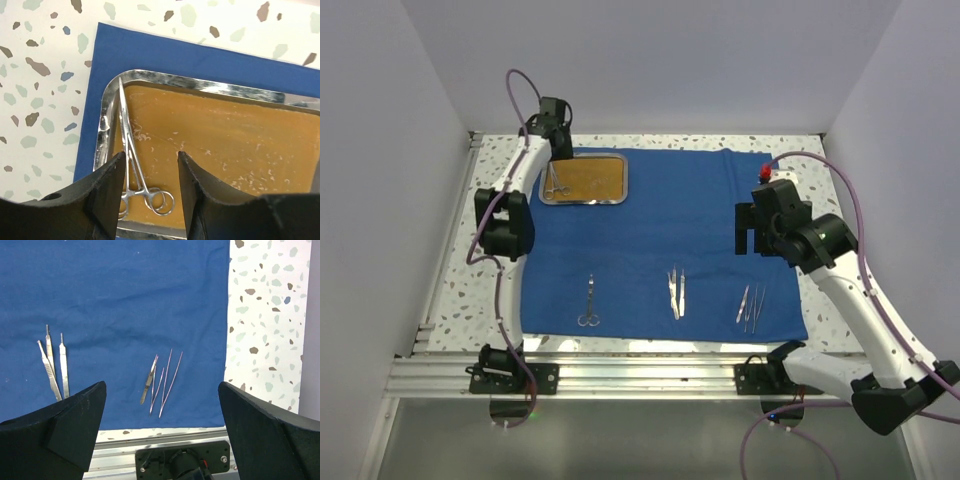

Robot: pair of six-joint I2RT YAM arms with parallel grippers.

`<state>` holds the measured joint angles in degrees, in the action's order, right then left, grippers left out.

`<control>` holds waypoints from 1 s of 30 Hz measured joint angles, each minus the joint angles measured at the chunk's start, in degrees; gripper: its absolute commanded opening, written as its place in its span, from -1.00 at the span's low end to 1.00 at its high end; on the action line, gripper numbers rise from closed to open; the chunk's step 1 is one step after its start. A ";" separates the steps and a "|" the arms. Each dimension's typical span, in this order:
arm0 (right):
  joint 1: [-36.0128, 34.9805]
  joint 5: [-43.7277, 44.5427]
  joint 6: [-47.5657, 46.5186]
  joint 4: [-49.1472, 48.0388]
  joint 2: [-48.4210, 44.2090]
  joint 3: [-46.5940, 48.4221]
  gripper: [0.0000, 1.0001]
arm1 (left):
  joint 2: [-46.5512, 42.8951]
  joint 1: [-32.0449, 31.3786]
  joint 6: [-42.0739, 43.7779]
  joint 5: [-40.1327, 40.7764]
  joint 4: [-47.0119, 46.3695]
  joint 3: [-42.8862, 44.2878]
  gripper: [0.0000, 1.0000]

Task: Open and lay out the surgical kit
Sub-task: Pick up the medical item from the container.

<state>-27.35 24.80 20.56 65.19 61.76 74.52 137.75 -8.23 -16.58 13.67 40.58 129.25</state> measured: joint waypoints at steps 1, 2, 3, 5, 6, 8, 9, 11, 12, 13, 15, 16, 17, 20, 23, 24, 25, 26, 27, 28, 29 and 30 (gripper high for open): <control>0.00 0.24 0.00 0.02 0.63 0.24 0.96 | 0.35 0.37 0.13 -0.20 -0.07 0.00 -0.01; 0.00 0.46 0.00 0.09 1.20 0.52 0.96 | 0.70 0.79 0.17 -0.46 -0.15 0.00 -0.03; 0.00 0.85 0.02 0.09 1.75 0.76 0.96 | 1.01 1.14 0.28 -0.66 -0.26 -0.02 -0.03; 0.00 1.31 0.13 0.07 2.56 0.98 0.96 | 1.22 1.79 0.42 -1.07 -0.79 -0.90 -0.05; 0.00 1.42 0.24 0.04 2.91 1.01 0.96 | 1.22 1.97 0.68 -1.27 -0.96 -1.60 -0.05; 0.00 1.51 0.42 0.02 3.39 1.01 0.96 | 1.22 2.32 0.92 -1.53 -1.77 -3.41 -0.06; 0.00 1.51 0.48 -0.02 3.63 1.01 0.96 | 1.22 2.40 1.07 -1.55 -2.12 -4.46 -0.06; 0.00 1.53 0.55 -0.04 4.02 1.01 0.96 | 1.22 2.49 1.20 -1.64 -2.36 -6.49 -0.07; 0.00 1.57 0.63 -0.07 4.26 1.01 0.96 | 1.22 2.49 1.20 -1.75 -2.36 -7.32 -0.08; 0.00 1.62 0.66 -0.07 4.48 1.03 0.96 | 1.27 2.49 1.20 -1.84 -2.49 -8.07 -0.08; 0.00 1.68 0.68 -0.07 5.03 1.05 0.96 | 1.31 2.49 1.18 -2.08 -2.75 -9.09 -0.10; 0.00 1.68 0.68 -0.09 5.33 1.11 0.96 | 1.40 2.51 1.18 -2.23 -2.99 -9.40 -0.10; 0.00 1.66 0.66 -0.15 5.57 1.14 0.97 | 1.40 2.56 1.18 -2.40 -3.21 -9.53 -0.13; 0.00 1.68 0.61 -0.15 6.19 1.44 0.97 | 1.40 2.62 1.14 -2.97 -3.61 -9.57 -0.30; 0.00 1.70 0.44 -0.15 6.47 1.70 0.97 | 1.49 2.62 0.94 -3.28 -4.26 -9.60 -0.66; 0.00 1.70 0.39 -0.20 6.49 1.77 0.96 | 1.53 2.64 0.76 -3.23 -4.48 -9.62 -0.75; 0.00 1.70 0.39 -0.20 6.49 1.84 0.96 | 1.53 2.73 0.74 -3.45 -4.66 -9.62 -0.84; 0.00 1.70 0.37 -0.22 6.49 1.90 0.96 | 1.53 2.75 0.59 -3.56 -4.72 -9.62 -0.98; 0.00 1.70 0.37 -0.22 6.49 1.97 0.96 | 1.53 2.80 0.55 -3.72 -4.81 -9.60 -1.00; 0.00 1.70 0.37 -0.28 6.49 1.99 0.96 | 1.53 2.80 0.50 -3.85 -4.90 -9.60 -1.00; 0.00 1.70 0.37 -0.31 6.49 1.99 0.96 | 1.53 2.80 0.50 -3.89 -4.90 -9.57 -1.00; 0.00 1.70 0.37 -0.31 6.49 1.99 0.97 | 1.53 2.80 0.50 -3.89 -4.85 -9.49 -1.00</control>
<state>-27.35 26.50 20.93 64.88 68.25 76.51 139.28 -5.43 -16.08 9.78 35.73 119.77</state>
